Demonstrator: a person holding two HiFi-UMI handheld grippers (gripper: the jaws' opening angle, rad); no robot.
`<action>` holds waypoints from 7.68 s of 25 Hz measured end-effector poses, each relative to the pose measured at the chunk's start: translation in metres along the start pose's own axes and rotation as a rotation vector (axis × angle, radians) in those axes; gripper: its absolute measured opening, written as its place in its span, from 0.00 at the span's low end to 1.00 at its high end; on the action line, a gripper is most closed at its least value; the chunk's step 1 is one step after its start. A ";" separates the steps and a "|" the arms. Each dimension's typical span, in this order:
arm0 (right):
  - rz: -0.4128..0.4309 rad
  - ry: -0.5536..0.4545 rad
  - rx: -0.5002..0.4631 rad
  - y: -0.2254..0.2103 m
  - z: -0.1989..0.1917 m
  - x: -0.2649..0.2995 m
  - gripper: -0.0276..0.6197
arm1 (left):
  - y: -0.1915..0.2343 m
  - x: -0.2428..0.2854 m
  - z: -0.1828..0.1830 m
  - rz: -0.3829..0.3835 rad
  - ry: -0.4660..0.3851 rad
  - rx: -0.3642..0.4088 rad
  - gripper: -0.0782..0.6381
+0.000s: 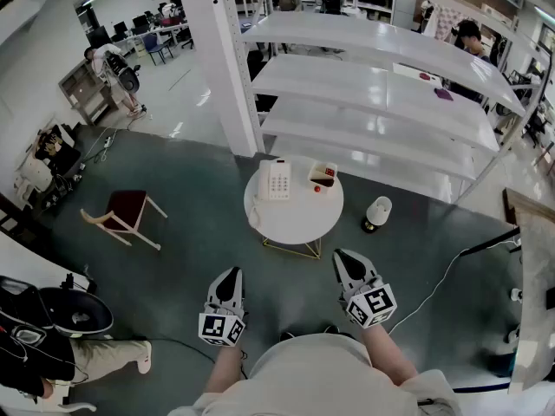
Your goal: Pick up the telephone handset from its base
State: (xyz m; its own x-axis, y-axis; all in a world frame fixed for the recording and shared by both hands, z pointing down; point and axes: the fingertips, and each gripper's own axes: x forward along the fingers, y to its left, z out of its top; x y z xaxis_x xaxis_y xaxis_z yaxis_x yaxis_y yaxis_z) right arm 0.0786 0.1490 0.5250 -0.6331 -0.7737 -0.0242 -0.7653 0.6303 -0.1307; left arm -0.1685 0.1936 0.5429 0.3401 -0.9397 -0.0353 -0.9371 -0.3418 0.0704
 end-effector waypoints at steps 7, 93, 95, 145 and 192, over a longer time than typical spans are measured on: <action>0.007 0.007 -0.002 0.003 -0.001 -0.003 0.06 | -0.001 -0.004 -0.003 0.002 0.007 -0.002 0.15; 0.051 0.033 0.051 -0.191 0.014 0.258 0.06 | 0.110 0.304 -0.006 -0.006 0.041 -0.015 0.15; 0.043 0.033 0.054 -0.190 0.014 0.259 0.06 | 0.112 0.305 -0.008 -0.012 0.049 -0.021 0.15; -0.065 0.099 0.063 -0.195 -0.005 0.284 0.06 | 0.136 0.335 -0.166 -0.111 0.460 -0.084 0.27; -0.301 0.102 0.071 -0.241 -0.005 0.273 0.06 | 0.210 0.438 -0.331 0.035 0.894 -0.111 0.51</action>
State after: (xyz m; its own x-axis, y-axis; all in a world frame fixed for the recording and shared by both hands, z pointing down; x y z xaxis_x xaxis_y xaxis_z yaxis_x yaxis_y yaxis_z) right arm 0.0892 -0.2137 0.5552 -0.3906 -0.9120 0.1250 -0.9122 0.3652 -0.1859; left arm -0.1902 -0.2930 0.8719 0.2887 -0.5903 0.7538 -0.9510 -0.2677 0.1546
